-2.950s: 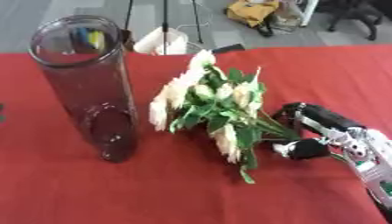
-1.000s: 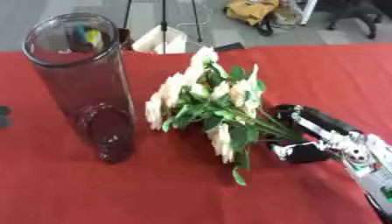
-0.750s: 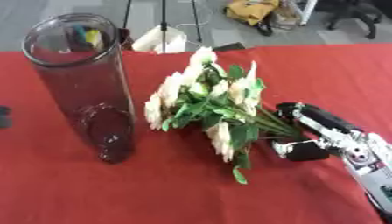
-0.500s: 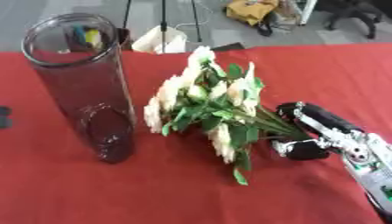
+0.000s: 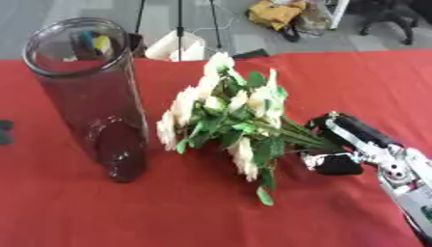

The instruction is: Arrange flowers into the vase.

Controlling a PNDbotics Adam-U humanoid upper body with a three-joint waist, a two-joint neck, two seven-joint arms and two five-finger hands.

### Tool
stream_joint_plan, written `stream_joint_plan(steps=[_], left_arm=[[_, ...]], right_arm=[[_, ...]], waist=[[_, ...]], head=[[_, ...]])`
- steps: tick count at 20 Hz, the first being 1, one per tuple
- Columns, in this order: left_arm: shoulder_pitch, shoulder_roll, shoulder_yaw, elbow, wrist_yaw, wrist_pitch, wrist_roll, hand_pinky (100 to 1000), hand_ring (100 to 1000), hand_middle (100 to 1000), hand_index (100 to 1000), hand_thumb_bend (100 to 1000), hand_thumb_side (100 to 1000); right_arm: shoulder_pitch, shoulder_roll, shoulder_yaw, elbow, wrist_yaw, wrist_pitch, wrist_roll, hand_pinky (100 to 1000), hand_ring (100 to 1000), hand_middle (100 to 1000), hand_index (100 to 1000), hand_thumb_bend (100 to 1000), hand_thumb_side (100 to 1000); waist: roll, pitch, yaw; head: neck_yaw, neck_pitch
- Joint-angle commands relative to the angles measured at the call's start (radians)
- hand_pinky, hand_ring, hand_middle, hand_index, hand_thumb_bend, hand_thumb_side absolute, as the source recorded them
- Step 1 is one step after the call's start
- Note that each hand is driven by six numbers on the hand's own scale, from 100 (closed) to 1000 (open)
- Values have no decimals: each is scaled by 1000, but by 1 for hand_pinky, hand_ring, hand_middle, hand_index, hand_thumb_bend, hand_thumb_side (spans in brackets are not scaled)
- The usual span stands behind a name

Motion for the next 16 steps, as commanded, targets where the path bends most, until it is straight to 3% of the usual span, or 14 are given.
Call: stream_joint_plan(steps=[1,4,11,14,16], left_arm=[[-8,4,-12,-18,-4,-2,-6,620,475,648,784,140,1000],[-8,4,-11,-18,-5,-1,-8,620,475,648,784,140,1000],[-9,3,-11,-18,-6,1,-14,621,474,648,785,138,1000],[-9,3,-11,-18,-6,2,-17,621,474,649,786,137,1000],[-10,4,-12,-18,-6,2,-19,621,474,650,786,137,1000]], right_arm=[[-8,-36,-11,-17,12,-1,-18,648,755,100,597,100,577],[-8,-39,-10,-14,16,0,-29,637,735,100,573,100,589],[-7,-42,-2,8,27,-9,-26,577,592,100,440,100,666],[-6,-40,-1,12,27,-22,-24,524,523,100,301,100,660],[-4,-40,-3,10,22,-34,-27,500,493,100,265,100,657]], waist=[[-1,-20,1],[-2,-20,3],[-3,-20,9],[-4,-20,10],[-4,-20,9]], head=[[-3,-11],[-3,-10],[-2,-10],[0,-10],[1,-11]])
